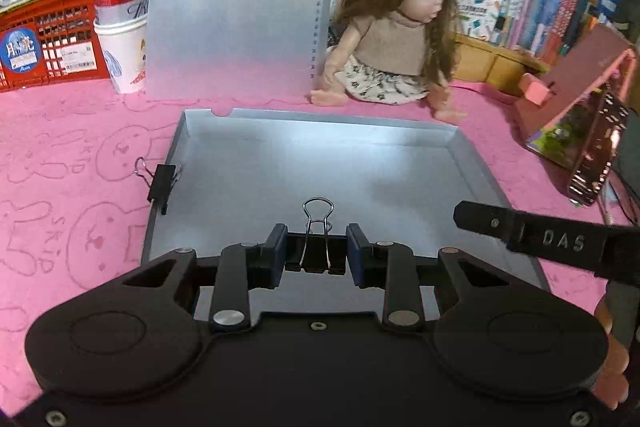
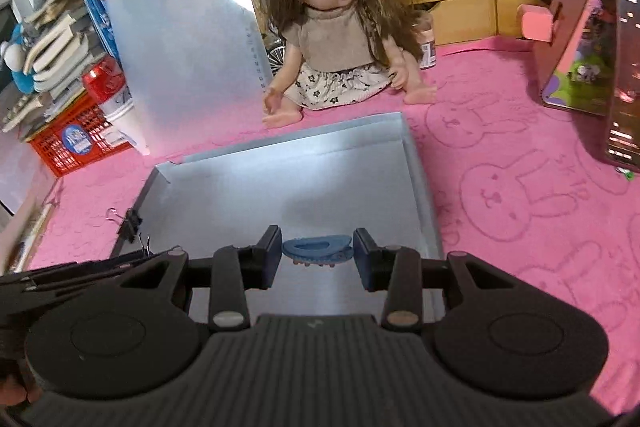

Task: Organize rigid objects
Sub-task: 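Carry both clips into the white box and open both tools to release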

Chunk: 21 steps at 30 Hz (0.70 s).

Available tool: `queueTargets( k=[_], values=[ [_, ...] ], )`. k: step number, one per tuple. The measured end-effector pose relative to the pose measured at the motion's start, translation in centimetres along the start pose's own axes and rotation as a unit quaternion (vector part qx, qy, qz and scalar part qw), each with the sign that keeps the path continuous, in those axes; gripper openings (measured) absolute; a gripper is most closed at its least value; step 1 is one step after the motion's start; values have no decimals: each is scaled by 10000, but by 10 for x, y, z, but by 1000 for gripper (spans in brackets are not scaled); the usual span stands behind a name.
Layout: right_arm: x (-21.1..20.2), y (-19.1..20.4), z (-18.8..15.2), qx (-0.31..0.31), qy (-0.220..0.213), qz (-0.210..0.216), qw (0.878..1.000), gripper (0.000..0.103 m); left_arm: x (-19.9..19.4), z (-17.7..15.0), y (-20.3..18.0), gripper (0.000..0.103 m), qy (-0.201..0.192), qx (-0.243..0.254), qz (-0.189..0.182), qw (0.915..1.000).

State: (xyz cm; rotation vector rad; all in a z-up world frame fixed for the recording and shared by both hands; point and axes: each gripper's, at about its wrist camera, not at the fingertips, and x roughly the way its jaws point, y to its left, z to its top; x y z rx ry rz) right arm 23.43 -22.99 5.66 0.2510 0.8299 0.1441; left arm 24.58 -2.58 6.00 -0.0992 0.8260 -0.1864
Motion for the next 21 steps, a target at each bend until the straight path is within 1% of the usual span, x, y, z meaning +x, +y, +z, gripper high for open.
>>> queueTargets(
  k=[6,10,15,21],
  values=[
    [22,5,-2,-191,150,-104,9997,44,24,-1,2,30,120,-1,126,9998],
    [31,6,-2,-262,209,-115,9994,45,35,-2,3,30,132,-13,227,9997],
    [39,7,-3,-244,287,-100,9992,45,43,-2,3,30,151,-18,264,9995],
    [45,11,-3,-329,314,-144,9989,45,49,-4,-3,30,116,111,330,9993]
  ],
)
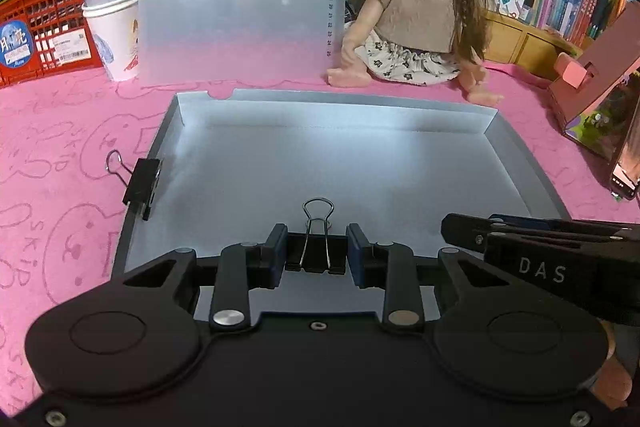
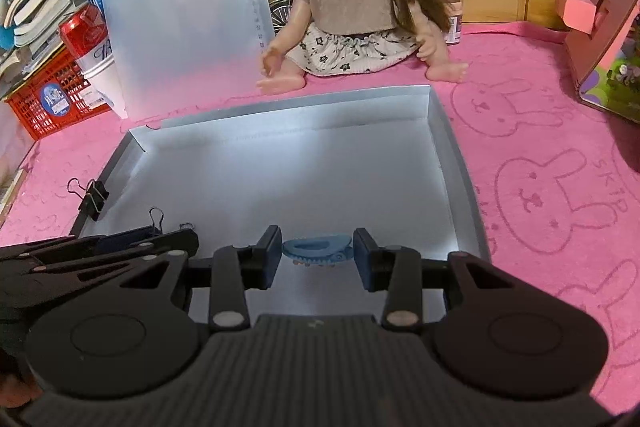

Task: Organize rigid objects
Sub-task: 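Carry both clips into the white box and open both tools to release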

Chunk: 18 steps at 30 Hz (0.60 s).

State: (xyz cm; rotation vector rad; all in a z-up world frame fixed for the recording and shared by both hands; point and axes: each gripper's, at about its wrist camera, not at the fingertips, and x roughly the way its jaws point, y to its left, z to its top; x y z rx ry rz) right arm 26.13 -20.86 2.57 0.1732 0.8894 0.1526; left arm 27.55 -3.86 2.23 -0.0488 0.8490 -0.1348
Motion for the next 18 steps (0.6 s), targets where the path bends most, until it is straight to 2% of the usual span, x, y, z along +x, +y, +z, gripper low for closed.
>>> queueTargets(
  k=[18],
  values=[
    [4,8,0,-275,-77,-94,9995,47,3,0,-5,30,-89,50,31,9999]
  ],
)
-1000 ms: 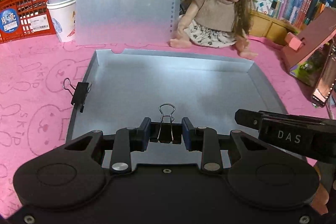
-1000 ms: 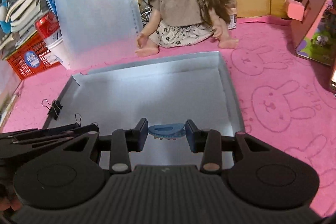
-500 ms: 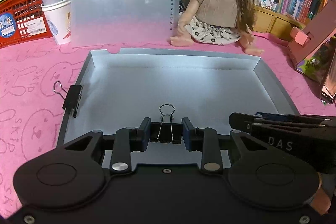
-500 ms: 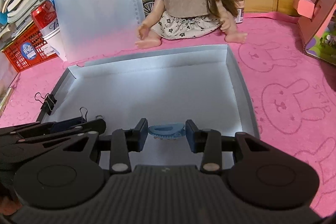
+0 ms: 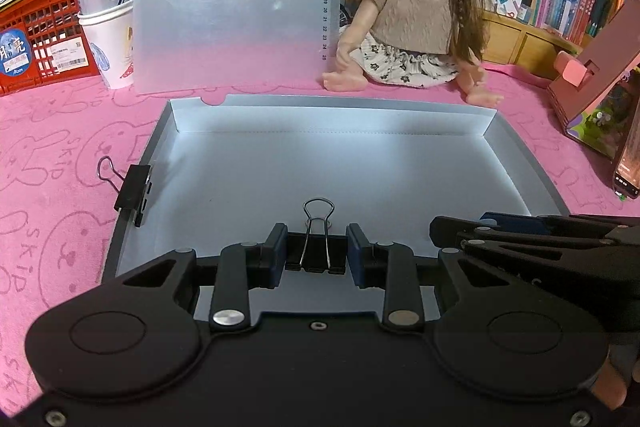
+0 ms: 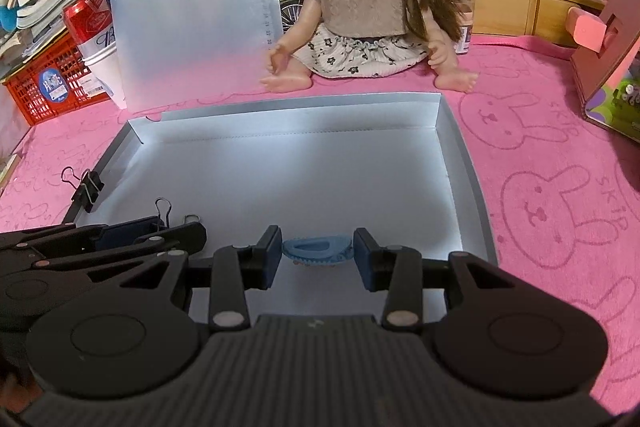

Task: Organize rigid objects
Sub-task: 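Carry both clips into the white box and open both tools to release, then withdraw both open tools from the box back toward the remaining objects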

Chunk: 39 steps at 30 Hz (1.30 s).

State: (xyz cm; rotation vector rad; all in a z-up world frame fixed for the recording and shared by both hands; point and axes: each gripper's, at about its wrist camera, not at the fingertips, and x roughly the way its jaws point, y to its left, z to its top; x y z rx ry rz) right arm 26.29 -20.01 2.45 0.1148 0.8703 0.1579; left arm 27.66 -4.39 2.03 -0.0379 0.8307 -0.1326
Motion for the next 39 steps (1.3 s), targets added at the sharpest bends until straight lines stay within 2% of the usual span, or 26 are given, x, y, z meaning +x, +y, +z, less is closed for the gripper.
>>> queueTargets(
  k=[3,5,6,13,26,39],
  values=[
    [0,0,-1,-8,-10,31,10000,47,0,0,1,30,8,-14,-16,10000],
    [0,-1,-1,41,-9,4,10000,58,-1,0,1,30,6,-61,-10,10000],
    [-1,-2,-1,62,-8,-1,10000,60,-2,0,2,30,5,-74,1,10000],
    [-8,-15,-4,261,-129,122,9995,77,-11,0,11,49,-89,-186,-18,9998],
    [-46,-16,-12,-32,-615,84,9981,86,-52,-9,12,76,-564,46,9,9984],
    [-94,-6,-35,-465,-1073,171,9930,90,-103,-33,12,77,-917,208,-213,9953]
  ],
)
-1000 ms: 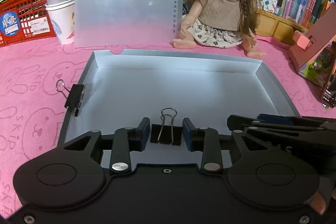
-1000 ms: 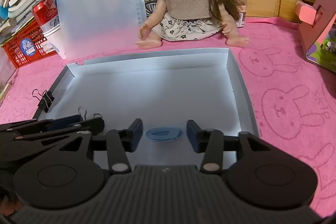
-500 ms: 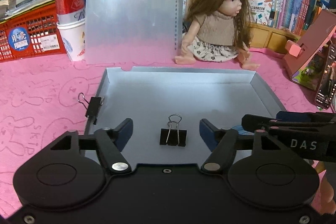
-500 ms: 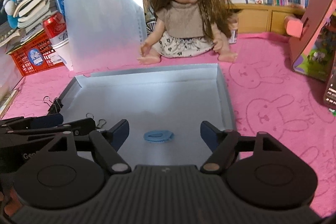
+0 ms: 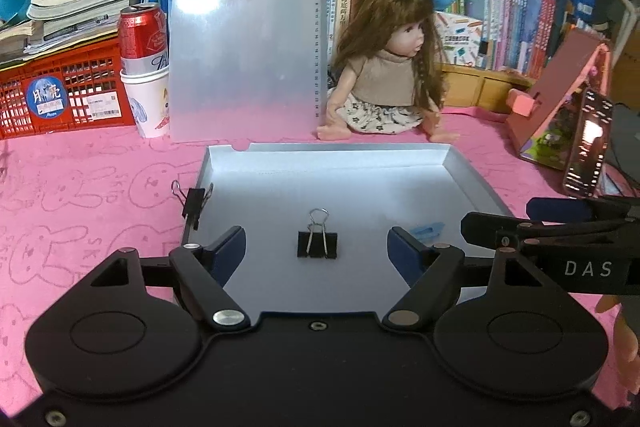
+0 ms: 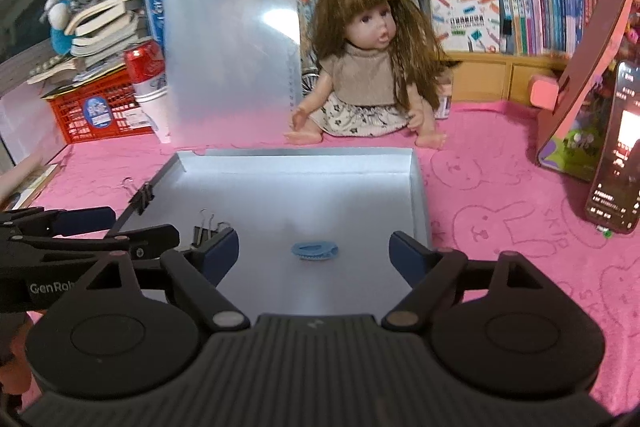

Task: Organize rigid objects
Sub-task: 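Withdraw both open tools from the box back toward the remaining objects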

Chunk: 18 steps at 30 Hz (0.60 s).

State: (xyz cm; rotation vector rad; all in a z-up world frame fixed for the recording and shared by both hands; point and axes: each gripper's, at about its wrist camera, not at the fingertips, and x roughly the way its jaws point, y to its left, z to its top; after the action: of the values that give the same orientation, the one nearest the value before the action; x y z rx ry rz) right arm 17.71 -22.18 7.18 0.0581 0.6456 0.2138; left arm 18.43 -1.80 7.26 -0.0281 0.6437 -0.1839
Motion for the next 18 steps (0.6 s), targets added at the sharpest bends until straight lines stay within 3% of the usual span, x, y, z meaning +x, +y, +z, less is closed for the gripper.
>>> queueTargets(
  k=[7,18],
  values=[
    [-29,8,-10,-492,-351,60,9981,97,-27,-14,6,82,-133,84,-196,9997],
    [-57,1,-35,-652,-602,128,9960,101,-69,-44,13,87,-431,307,-328,9981]
  ],
)
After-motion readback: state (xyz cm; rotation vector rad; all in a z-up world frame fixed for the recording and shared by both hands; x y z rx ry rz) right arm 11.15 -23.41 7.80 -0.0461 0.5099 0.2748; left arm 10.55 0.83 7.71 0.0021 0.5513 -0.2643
